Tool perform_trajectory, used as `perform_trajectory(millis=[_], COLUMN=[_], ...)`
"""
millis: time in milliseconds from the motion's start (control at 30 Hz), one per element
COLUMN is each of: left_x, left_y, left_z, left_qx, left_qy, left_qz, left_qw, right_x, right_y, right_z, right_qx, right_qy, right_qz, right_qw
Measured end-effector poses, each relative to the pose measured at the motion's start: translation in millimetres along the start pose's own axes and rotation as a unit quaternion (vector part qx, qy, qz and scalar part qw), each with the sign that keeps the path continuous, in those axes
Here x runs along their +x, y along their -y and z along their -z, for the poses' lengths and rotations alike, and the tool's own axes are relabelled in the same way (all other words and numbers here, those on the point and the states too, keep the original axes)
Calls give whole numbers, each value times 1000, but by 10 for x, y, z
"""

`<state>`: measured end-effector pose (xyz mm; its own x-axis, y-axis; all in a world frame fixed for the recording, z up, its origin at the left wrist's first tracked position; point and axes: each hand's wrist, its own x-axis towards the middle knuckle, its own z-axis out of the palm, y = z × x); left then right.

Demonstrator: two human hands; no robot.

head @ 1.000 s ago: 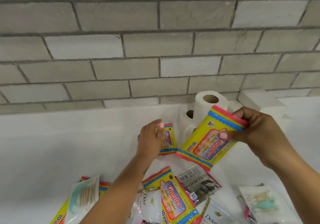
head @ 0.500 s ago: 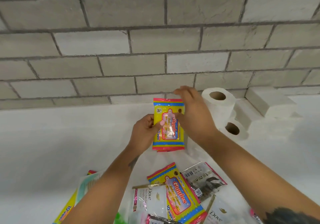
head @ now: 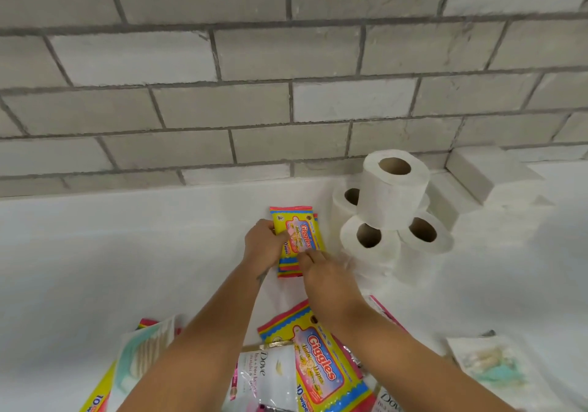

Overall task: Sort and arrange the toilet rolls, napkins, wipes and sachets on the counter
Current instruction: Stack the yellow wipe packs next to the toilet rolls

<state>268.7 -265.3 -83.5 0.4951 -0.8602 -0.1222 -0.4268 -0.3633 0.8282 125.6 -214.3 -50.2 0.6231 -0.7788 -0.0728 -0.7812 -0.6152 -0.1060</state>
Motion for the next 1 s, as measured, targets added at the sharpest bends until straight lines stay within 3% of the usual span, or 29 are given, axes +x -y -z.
perform_trajectory(millis=[267, 500, 800, 1000], left_x=[20, -22, -236, -540], left_y=[40, 31, -33, 3], left_z=[-19, -4, 143, 324], left_qx=[92, 111, 81, 85], left_qy=[-7, 4, -34, -26], left_qz=[-27, -17, 10, -27], left_qw=[995, 994, 996, 996], right_x=[90, 107, -98, -344], right_y=[3, -19, -57, -63], right_z=[-92, -102, -27, 65], right_qx=[-27, -8, 144, 226], right_qy=[33, 29, -58, -34], right_qz=[-22, -16, -39, -97], right_qw=[999, 999, 987, 969])
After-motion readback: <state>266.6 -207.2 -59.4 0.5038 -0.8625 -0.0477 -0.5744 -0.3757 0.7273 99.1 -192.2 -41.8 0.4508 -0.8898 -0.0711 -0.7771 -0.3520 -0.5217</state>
